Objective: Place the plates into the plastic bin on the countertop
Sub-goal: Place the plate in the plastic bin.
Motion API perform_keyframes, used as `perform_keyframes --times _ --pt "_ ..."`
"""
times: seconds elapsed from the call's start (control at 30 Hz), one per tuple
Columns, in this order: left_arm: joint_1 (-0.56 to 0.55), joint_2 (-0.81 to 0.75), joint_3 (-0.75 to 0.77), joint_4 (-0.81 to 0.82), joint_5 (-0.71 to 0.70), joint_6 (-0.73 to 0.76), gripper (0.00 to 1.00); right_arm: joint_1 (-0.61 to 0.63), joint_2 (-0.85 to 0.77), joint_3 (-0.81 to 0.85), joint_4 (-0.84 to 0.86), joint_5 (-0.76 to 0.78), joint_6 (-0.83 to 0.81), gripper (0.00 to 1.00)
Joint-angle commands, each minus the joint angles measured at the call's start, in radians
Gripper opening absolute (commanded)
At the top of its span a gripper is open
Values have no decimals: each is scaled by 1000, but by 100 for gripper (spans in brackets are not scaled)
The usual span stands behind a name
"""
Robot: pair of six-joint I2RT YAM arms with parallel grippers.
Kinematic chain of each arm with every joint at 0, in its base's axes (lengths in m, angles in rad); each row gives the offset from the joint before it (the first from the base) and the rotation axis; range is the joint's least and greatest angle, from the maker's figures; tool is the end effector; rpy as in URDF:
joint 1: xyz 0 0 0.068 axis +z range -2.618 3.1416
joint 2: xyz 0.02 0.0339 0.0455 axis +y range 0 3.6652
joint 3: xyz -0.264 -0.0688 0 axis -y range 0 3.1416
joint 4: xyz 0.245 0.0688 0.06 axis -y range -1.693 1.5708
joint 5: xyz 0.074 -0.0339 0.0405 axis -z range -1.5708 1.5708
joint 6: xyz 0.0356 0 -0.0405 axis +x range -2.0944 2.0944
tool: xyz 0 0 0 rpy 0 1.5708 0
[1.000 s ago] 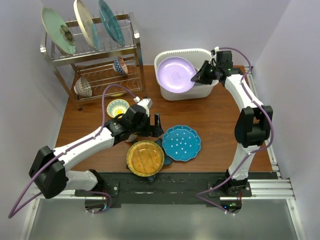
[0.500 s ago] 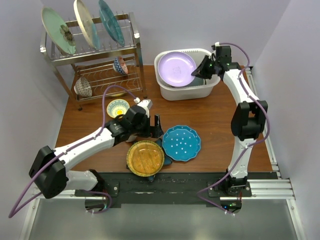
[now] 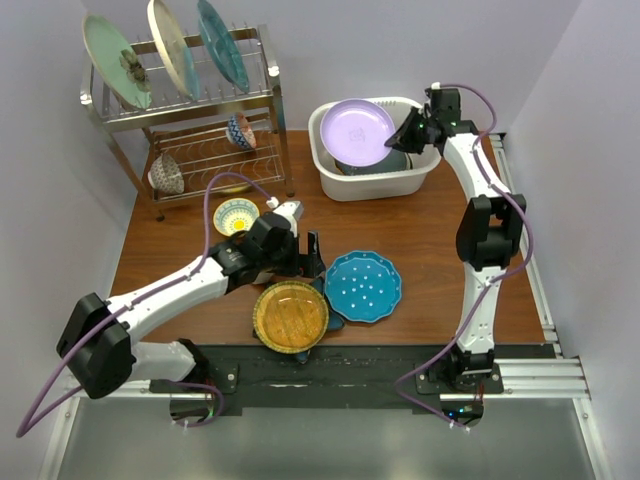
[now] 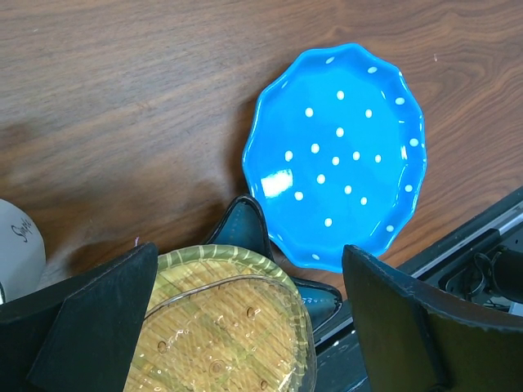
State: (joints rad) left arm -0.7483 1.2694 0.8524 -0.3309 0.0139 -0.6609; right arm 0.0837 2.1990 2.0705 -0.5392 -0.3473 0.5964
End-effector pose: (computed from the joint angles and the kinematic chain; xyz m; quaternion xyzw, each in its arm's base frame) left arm 0.1977 -0.1843 0.2467 0.0428 0.9155 -0.2639 0.3006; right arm 0.5074 0.0547 0.2887 0.1518 0.8764 0.2899 0.3533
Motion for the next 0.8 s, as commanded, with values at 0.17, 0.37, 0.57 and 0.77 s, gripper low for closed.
perform_keyframes --times 0.17,0.37,0.57,0.77 --pt "6 -45 -1 16 -5 12 100 -12 70 152 2 21 28 0" --pt "6 -57 2 7 -6 12 100 -13 113 165 1 11 32 1" --pt "4 -62 2 3 -11 10 100 -13 139 137 7 -8 28 5" --pt "6 -56 2 7 -9 12 100 -15 151 132 2 -25 22 20"
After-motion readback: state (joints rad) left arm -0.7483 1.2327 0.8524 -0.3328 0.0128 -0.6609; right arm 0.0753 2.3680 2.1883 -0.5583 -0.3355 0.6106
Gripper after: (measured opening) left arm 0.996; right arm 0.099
